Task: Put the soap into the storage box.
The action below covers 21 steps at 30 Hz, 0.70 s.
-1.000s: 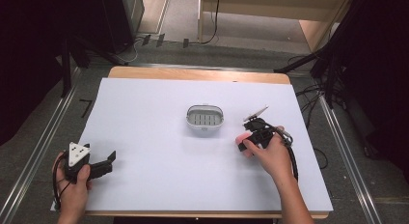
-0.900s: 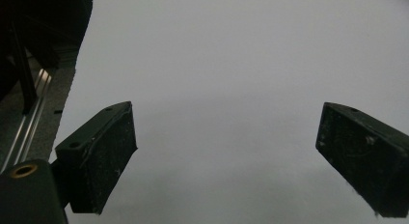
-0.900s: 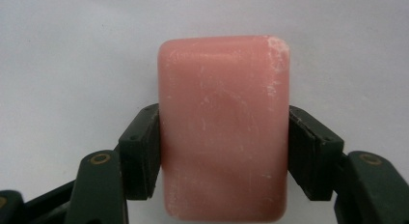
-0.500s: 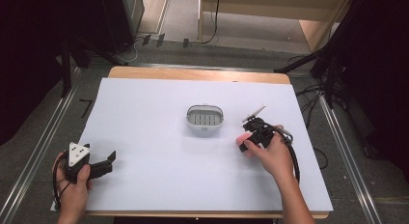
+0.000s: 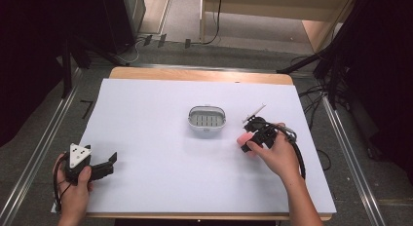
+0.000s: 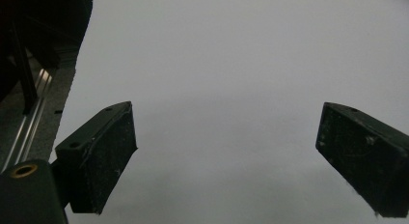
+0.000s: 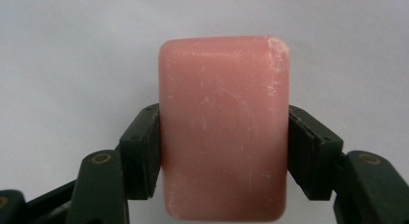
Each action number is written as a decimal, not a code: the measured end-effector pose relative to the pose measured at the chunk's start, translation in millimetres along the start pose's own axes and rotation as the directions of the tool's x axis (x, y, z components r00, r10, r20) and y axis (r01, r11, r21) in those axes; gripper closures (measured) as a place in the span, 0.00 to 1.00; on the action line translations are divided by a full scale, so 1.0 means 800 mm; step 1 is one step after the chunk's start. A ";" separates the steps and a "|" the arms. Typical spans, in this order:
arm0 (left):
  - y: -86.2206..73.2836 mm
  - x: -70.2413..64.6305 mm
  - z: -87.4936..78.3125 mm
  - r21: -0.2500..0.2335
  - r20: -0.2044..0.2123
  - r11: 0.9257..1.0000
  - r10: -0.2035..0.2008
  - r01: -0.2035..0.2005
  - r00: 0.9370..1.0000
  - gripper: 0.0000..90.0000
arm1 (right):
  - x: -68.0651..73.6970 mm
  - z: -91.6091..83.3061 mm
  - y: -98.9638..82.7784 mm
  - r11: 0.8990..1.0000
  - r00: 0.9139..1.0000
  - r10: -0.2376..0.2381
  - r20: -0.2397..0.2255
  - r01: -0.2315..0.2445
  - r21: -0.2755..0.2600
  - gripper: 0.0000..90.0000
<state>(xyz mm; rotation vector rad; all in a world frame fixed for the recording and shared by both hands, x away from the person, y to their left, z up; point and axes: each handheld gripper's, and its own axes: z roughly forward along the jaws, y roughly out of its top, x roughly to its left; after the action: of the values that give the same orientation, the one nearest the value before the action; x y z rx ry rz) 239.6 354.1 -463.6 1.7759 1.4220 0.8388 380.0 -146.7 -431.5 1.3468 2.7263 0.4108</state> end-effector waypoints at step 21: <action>0.000 0.000 0.000 -0.001 0.000 1.000 -0.002 0.002 1.000 0.08 | 0.007 -0.014 0.019 0.991 0.989 -0.137 -0.056 0.136 -0.018 0.42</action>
<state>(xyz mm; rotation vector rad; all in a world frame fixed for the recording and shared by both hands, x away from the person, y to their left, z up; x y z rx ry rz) 239.7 354.2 -463.7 1.7735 1.4231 0.8381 386.2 -135.7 -416.5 1.1532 2.8344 0.4637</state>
